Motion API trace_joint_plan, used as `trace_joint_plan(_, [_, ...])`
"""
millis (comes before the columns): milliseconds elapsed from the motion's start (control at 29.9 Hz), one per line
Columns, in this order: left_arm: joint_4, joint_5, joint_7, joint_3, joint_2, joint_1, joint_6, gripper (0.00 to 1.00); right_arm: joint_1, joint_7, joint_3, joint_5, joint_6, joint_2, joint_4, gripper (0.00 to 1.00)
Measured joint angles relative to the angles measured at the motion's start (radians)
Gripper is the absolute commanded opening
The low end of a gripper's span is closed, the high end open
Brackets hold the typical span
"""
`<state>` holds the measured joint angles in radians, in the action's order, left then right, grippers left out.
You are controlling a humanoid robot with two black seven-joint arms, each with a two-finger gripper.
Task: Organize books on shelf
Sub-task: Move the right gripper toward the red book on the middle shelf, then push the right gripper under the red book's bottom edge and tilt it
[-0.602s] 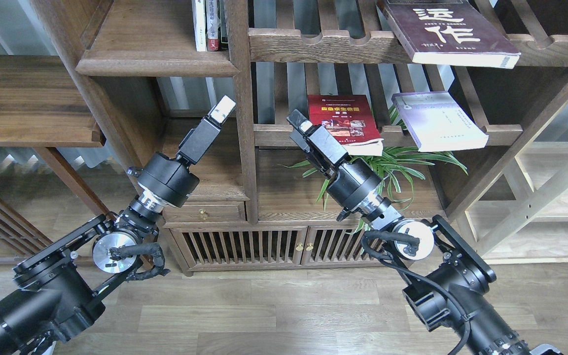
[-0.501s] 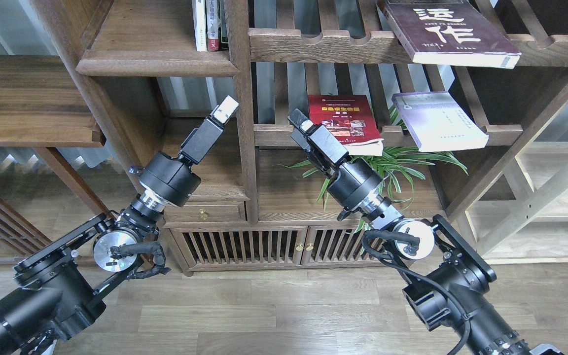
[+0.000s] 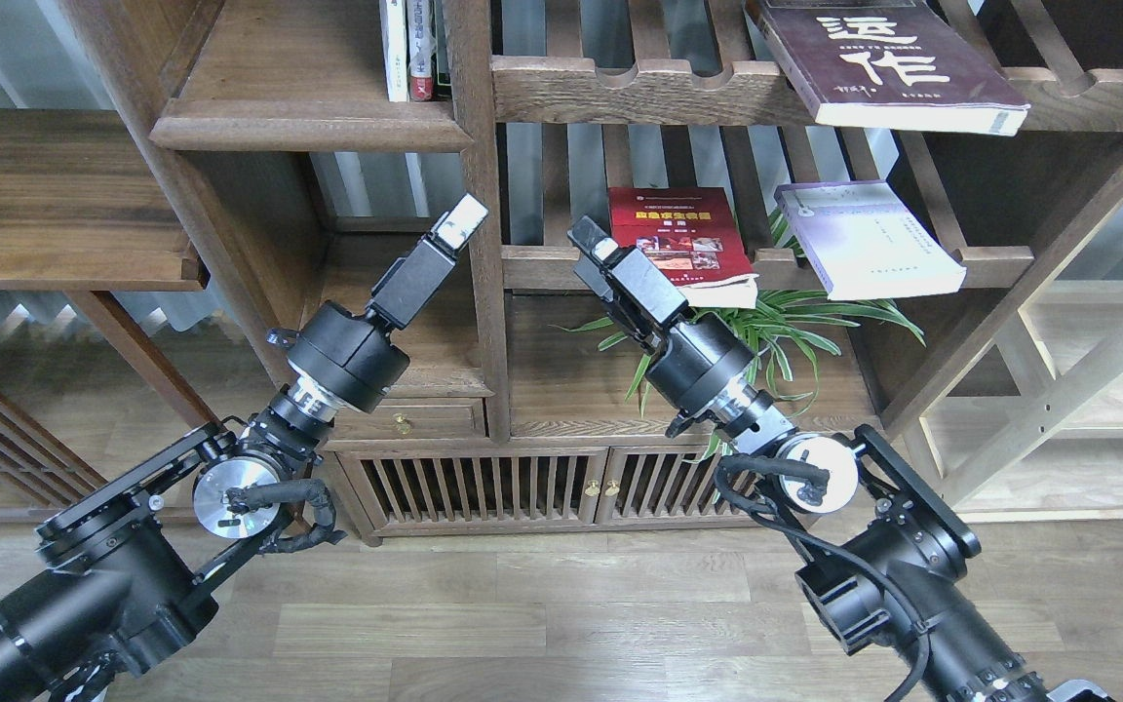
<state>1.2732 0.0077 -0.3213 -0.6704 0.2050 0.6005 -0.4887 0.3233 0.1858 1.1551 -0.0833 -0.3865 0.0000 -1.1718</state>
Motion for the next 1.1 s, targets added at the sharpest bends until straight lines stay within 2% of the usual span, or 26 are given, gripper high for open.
trace_joint_plan(267, [0.016, 0.003, 0.005, 0.002, 0.002, 0.0, 0.0, 0.98, -0.004, -0.01, 0.007, -0.067, 0.148, 0.0, 0.0, 1.0])
trace_joint_plan(435, [0.02, 0.003, 0.069, 0.002, 0.006, -0.01, 0.0, 0.98, -0.003, -0.013, 0.037, -0.138, 0.243, 0.0, 0.008, 1.0])
trace_joint_plan(602, [0.037, 0.003, 0.084, 0.001, -0.004, -0.016, 0.0, 0.98, -0.003, -0.019, 0.098, -0.166, 0.297, 0.0, 0.041, 0.99])
trace_joint_plan(769, [0.041, 0.003, 0.086, 0.003, -0.018, -0.016, 0.0, 0.98, -0.003, -0.05, 0.127, -0.195, 0.339, 0.0, 0.087, 0.99])
trace_joint_plan(970, [0.035, 0.003, 0.086, -0.002, -0.019, -0.03, 0.0, 0.98, -0.001, -0.121, 0.139, -0.294, 0.474, 0.0, 0.101, 1.0])
trace_joint_plan(1103, [0.034, 0.003, 0.086, -0.003, -0.015, -0.035, 0.0, 0.98, 0.004, -0.133, 0.145, -0.304, 0.494, 0.0, 0.102, 1.0])
